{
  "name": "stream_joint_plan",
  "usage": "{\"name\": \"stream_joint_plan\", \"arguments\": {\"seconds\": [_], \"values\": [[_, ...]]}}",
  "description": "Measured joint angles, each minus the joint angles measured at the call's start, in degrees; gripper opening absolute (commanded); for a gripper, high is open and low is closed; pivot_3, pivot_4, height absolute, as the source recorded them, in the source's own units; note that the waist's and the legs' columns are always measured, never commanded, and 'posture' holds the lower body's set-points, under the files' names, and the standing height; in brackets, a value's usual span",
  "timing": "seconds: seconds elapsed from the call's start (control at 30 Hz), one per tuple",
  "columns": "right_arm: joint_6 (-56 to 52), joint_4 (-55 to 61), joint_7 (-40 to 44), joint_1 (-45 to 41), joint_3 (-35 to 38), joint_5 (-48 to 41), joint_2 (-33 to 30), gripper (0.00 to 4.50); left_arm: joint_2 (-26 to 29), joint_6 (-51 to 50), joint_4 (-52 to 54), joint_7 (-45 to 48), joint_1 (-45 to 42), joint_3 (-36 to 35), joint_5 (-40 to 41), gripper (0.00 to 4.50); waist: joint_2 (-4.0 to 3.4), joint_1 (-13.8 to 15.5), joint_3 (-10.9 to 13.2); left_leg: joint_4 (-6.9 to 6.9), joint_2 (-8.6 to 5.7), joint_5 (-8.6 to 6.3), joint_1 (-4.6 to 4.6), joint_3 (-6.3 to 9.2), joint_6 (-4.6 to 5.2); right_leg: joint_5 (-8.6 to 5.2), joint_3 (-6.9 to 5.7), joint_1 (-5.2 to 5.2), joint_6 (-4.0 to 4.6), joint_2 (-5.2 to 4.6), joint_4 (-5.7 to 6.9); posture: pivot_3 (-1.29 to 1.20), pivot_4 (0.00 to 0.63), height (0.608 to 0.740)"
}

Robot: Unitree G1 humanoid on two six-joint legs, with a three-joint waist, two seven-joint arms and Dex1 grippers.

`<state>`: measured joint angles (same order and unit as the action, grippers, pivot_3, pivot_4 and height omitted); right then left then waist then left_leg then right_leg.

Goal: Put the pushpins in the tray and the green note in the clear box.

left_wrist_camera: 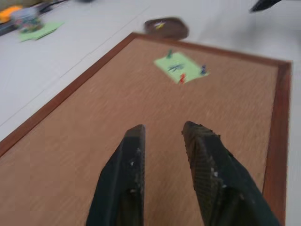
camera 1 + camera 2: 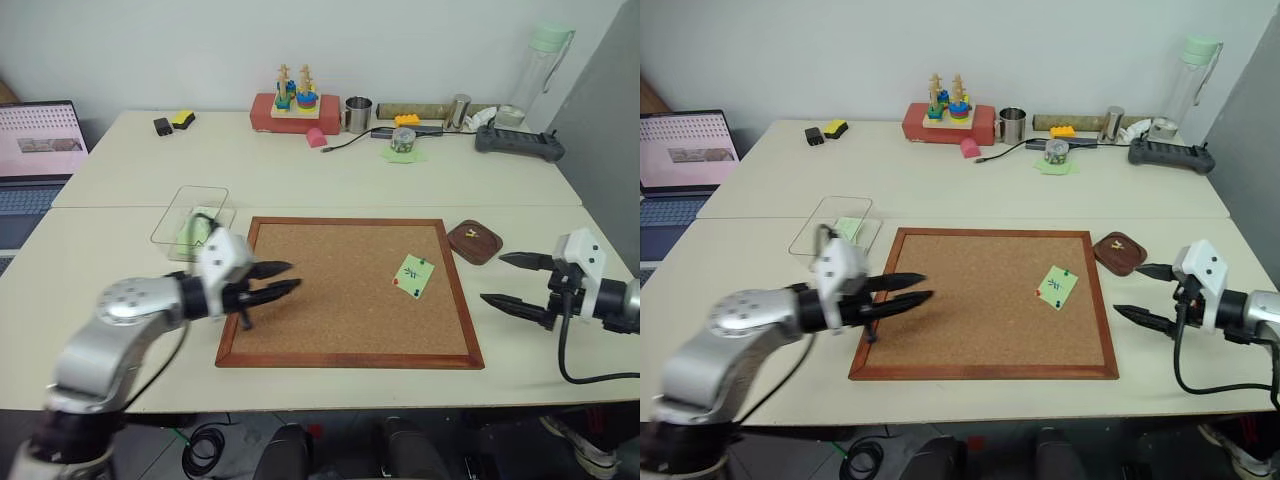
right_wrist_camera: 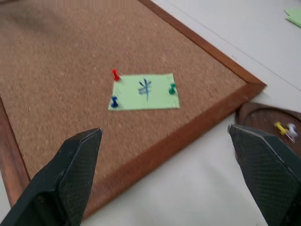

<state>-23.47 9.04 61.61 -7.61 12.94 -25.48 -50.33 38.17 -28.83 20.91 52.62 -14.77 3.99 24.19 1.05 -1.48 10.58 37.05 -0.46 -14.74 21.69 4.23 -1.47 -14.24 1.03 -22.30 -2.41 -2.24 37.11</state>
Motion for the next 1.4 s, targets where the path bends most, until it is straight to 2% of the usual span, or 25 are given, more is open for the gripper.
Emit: {"name": "stream_joint_plan", "arguments": {"seconds": [0.1,0.27,0.4,0.53,0.87,1.0,1.4], "values": [[-1.16,0.2,-2.21,-1.96,-2.04,0.07,2.13,4.5,-2.46,3.75,-4.64,0.05,-1.67,4.48,-3.78,0.03,0.0,-0.22,0.0,-0.01,0.0,0.0,-0.02,0.0,0.0,0.01,0.0,-0.01,0.03,0.09,0.01,0.0,0.15,0.74],[-1.72,-2.08,-5.94,-8.64,-7.3,2.38,6.26,4.5,-8.42,11.04,-14.05,0.0,-4.02,9.53,-8.92,0.03,-0.01,-0.14,0.0,0.02,-0.01,0.0,0.0,0.02,0.0,0.03,-0.02,-0.01,0.05,0.09,-0.03,0.0,0.15,0.74],[-0.53,-9.7,-8.32,-13.95,-11.69,6.77,9.61,4.5,-12.69,17.6,-23.95,-0.4,-5.94,12.05,-12.93,0.03,0.0,-0.04,-0.01,0.02,-0.03,0.01,0.05,0.02,0.0,0.04,-0.03,-0.07,0.06,0.07,-0.01,0.0,0.15,0.74],[1.65,-15.68,-8.48,-16.48,-14.28,9.13,11.7,4.5,-14.27,21.31,-27.95,-0.54,-6.33,12.43,-14.17,0.03,-0.01,-0.04,-0.01,0.0,0.0,0.0,0.06,0.06,0.0,0.04,-0.05,-0.08,0.06,0.05,0.02,0.0,0.15,0.74],[7.48,-28.13,-7.9,-21.81,-16.53,12.83,15.92,4.5,-14.64,22.93,-29.08,-0.64,-6.12,11.99,-15.02,0.03,-0.05,-0.15,-0.03,0.02,0.0,0.01,-0.03,0.05,0.01,0.05,-0.04,-0.03,0.05,0.04,0.1,0.0,0.15,0.74],[9.53,-31.52,-7.88,-22.89,-16.51,13.11,17.36,3.85,-14.64,23.03,-28.85,-0.7,-5.76,11.76,-15.26,0.0,-0.06,-0.27,-0.04,0.01,0.0,0.01,-0.08,0.04,0.01,0.05,-0.02,-0.02,0.06,0.06,0.13,0.0,0.15,0.74],[12.37,-35.63,-6.96,-23.91,-16.52,14.02,18.81,1.43,-14.64,22.86,-28.15,-0.83,-5.16,11.47,-15.53,0.0,-0.08,-0.34,-0.05,-0.01,0.0,0.01,-0.1,0.03,0.01,0.05,-0.01,-0.02,0.06,0.08,0.14,0.0,0.15,0.74]]}}
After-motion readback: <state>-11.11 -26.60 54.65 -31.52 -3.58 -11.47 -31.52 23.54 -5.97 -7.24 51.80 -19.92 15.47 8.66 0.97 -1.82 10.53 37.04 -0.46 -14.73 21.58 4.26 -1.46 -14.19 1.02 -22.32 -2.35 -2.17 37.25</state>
